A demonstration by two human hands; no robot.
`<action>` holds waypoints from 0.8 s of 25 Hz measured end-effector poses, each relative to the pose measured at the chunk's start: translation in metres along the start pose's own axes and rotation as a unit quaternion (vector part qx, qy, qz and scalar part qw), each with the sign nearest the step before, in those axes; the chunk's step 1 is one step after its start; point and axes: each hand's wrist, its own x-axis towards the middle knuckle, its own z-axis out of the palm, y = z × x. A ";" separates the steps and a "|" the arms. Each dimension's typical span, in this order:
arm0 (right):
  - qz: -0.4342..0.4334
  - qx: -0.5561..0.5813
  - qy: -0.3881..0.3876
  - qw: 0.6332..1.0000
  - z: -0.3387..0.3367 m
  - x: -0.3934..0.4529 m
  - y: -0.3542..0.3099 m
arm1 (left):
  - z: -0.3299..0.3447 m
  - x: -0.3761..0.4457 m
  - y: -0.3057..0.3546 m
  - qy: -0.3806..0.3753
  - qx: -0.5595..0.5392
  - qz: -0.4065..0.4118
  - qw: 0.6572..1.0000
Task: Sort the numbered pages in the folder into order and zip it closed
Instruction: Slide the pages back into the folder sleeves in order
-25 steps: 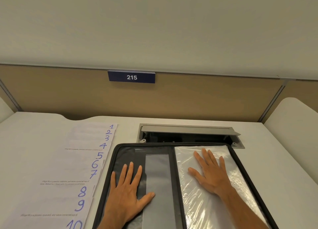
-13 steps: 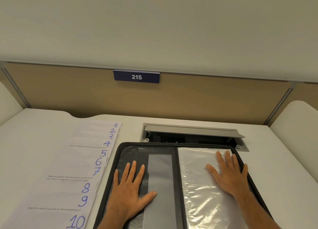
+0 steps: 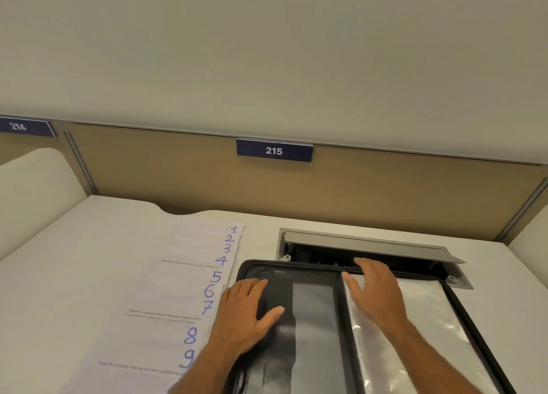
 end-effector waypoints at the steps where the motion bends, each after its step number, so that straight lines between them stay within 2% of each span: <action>1: -0.024 0.038 0.004 0.999 0.007 0.005 -0.025 | -0.007 0.010 -0.014 0.016 0.004 0.007 1.000; 5: -0.072 0.121 -0.048 0.989 0.041 0.043 -0.117 | -0.038 0.060 -0.084 0.042 0.017 -0.028 0.999; 8: -0.073 0.163 -0.076 0.981 0.068 0.079 -0.166 | -0.065 0.100 -0.135 0.059 0.043 -0.065 0.995; 12: -0.053 0.175 -0.091 0.979 0.105 0.130 -0.211 | -0.071 0.134 -0.174 -0.009 0.130 -0.055 0.990; 15: -0.049 0.150 -0.129 0.979 0.135 0.162 -0.230 | -0.055 0.148 -0.181 -0.060 0.128 -0.059 0.988; 20: -0.027 0.113 -0.196 0.974 0.173 0.194 -0.243 | -0.035 0.159 -0.190 -0.081 0.132 -0.042 0.987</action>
